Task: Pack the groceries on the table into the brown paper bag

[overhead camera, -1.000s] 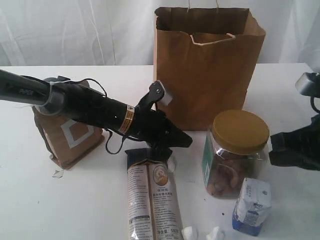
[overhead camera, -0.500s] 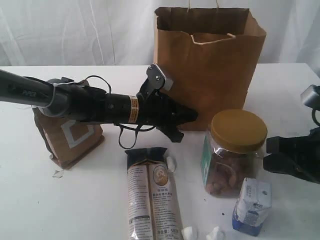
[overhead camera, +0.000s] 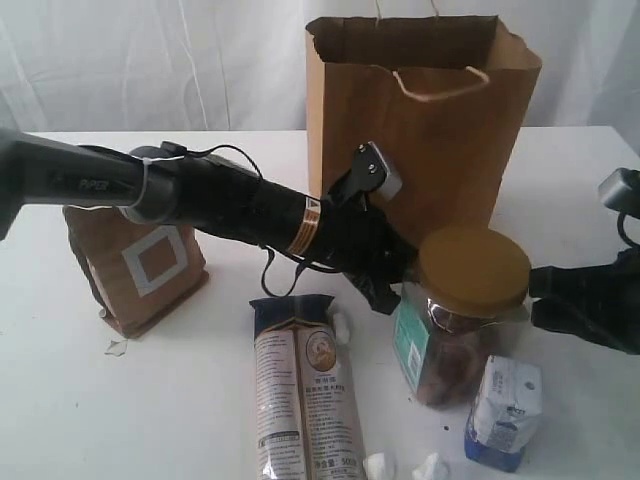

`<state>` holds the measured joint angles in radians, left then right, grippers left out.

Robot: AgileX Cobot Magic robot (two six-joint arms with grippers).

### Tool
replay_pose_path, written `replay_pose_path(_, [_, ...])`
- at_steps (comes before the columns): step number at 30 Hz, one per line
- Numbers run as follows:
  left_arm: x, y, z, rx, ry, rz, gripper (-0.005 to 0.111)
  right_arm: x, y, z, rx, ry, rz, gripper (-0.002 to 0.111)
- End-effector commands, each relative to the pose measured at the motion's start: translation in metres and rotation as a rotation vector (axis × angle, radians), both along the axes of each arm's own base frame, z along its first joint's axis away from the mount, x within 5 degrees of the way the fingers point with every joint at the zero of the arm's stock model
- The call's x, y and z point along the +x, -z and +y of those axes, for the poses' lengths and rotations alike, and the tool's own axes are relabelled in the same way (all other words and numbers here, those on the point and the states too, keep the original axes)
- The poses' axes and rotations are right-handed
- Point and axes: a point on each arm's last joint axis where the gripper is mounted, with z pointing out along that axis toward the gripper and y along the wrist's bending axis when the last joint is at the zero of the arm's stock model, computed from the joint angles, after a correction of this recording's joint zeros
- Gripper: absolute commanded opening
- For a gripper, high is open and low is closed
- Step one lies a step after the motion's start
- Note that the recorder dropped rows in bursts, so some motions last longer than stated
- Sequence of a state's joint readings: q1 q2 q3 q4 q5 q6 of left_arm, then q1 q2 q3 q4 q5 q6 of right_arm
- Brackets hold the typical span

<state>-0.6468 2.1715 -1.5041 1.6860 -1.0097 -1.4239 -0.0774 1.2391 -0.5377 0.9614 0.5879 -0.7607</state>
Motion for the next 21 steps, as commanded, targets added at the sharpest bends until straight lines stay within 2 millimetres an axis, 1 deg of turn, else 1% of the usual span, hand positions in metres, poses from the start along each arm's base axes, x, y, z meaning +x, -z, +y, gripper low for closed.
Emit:
replay_pose_path(1, [-0.009, -0.005, -0.002, -0.018, 0.068, 0.048, 0.0, -0.004, 0.001, 0.004, 0.025, -0.059, 0.025, 0.0])
replay_pose_path(3, [-0.008, -0.005, -0.002, -0.015, 0.059, 0.053, 0.0, -0.007, 0.0, 0.007, 0.031, -0.112, 0.03, 0.0])
replay_pose_path(8, [-0.007, -0.005, -0.002, -0.01, 0.044, 0.059, 0.0, -0.01, 0.0, 0.009, 0.04, -0.151, 0.042, 0.0])
replay_pose_path(15, [-0.008, -0.003, -0.001, 0.01, 0.059, 0.052, 0.0, -0.001, -0.001, -0.002, -0.084, -0.099, -0.032, 0.0])
replay_pose_path(18, [-0.009, -0.004, -0.001, 0.008, 0.05, 0.093, 0.0, -0.009, 0.006, -0.004, -0.106, -0.092, 0.068, 0.0])
replay_pose_path(21, [-0.01, -0.004, -0.001, 0.005, 0.056, 0.101, 0.0, -0.02, 0.018, -0.002, -0.071, -0.071, 0.174, 0.0])
